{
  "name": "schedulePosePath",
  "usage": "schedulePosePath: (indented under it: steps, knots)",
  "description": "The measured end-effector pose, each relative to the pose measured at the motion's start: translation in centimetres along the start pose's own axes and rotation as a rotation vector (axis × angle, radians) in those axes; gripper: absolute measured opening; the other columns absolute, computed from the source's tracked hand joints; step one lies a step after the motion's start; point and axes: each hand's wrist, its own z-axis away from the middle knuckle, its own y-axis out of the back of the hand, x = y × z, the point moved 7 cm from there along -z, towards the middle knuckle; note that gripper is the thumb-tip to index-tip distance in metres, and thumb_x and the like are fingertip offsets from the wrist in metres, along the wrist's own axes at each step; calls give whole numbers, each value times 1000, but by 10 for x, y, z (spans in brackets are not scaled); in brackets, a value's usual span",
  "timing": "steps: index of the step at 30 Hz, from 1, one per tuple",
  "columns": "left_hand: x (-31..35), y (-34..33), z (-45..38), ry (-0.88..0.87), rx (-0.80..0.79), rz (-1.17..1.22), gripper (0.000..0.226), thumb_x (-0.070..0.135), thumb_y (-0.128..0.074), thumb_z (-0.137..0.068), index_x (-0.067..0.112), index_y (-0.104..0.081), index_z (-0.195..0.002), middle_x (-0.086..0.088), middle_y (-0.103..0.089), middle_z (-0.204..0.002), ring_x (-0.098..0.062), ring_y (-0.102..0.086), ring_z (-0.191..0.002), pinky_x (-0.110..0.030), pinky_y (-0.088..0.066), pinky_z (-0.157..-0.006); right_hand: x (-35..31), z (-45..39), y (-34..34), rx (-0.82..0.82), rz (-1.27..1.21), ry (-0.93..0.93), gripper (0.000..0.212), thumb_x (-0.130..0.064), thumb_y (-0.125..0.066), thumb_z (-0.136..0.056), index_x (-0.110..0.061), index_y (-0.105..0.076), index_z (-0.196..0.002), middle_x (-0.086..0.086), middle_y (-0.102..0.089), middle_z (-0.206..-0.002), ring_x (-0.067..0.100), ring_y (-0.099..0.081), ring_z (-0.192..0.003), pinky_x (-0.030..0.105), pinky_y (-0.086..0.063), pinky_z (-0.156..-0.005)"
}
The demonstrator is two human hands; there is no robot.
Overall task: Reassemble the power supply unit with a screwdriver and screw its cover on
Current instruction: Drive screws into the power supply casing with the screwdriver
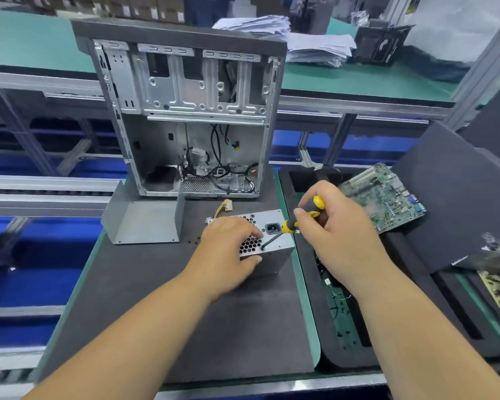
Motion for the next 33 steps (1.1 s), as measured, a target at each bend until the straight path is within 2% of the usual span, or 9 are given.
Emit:
schedulePosePath:
  steps: [6, 9, 16, 20, 23, 26, 29, 31, 33]
  knots:
    - [1, -5, -6, 23, 45, 16, 20, 35, -79, -76, 36, -67, -93, 20, -58, -105, -11, -47, -113, -38, -32, -102, -2, 0, 2, -11, 62, 10, 10, -30, -56, -91, -27, -48, -86, -4, -62, -70, 11, -48, -58, 29, -36, -54]
    - [-1, -8, -7, 35, 49, 49, 16, 34, -79, -76, 37, -66, -86, 20, -56, -100, -10, -47, -108, -40, -33, -102, -6, -1, 0, -42, 79, 17, 10, -29, -56, -91, -27, -47, -87, -2, -65, -76, 12, -49, -61, 34, -43, -56]
    - [-2, -9, -9, 44, 67, 65, 14, 36, -77, -78, 38, -64, -81, 20, -56, -95, -10, -48, -103, -37, -34, -98, -30, -12, -10, -244, 185, 82, 12, -22, -55, -90, -29, -45, -90, -4, -64, -86, 15, -51, -70, 37, -48, -64]
    - [-4, -9, -12, 78, 71, 77, 12, 34, -77, -78, 36, -65, -79, 19, -57, -95, -10, -47, -104, -37, -33, -98, -44, -24, -12, -382, 384, 127, 11, -21, -56, -91, -29, -49, -94, -7, -62, -91, 12, -53, -77, 32, -45, -65]
    - [-6, -10, -12, 82, 81, 76, 12, 35, -76, -78, 37, -64, -79, 20, -57, -96, -9, -47, -103, -35, -33, -98, -48, -37, -8, -407, 582, 91, 10, -27, -59, -93, -27, -49, -91, -7, -62, -88, 15, -53, -78, 31, -39, -60]
    - [-8, -10, -10, 89, 98, 106, 13, 35, -77, -76, 37, -64, -78, 21, -58, -94, -7, -49, -101, -35, -35, -95, -50, -54, -13, -355, 840, 3, 42, -52, -53, -94, -19, -40, -71, -4, -46, -68, 16, -42, -59, 28, -26, -48]
    - [-9, -9, -10, 90, 100, 136, 14, 34, -77, -75, 39, -64, -76, 22, -59, -92, -4, -50, -100, -35, -36, -96, -52, -61, -16, -212, 1021, -60, 52, -58, -37, -98, -19, -38, -65, -2, -43, -63, 16, -37, -53, 25, -26, -47]
    - [-10, -9, -11, 92, 103, 144, 13, 34, -77, -75, 38, -65, -76, 22, -58, -92, -4, -50, -99, -35, -37, -95, -50, -58, -16, -220, 961, -32, 47, -55, -36, -99, -19, -39, -69, -3, -44, -66, 17, -40, -56, 26, -26, -48]
    - [-11, -9, -12, 96, 102, 145, 14, 34, -77, -76, 38, -63, -75, 22, -58, -91, -4, -50, -98, -36, -38, -96, -52, -53, -17, -344, 719, 14, 29, -44, -41, -100, -19, -43, -85, -2, -47, -75, 16, -44, -63, 31, -28, -50]
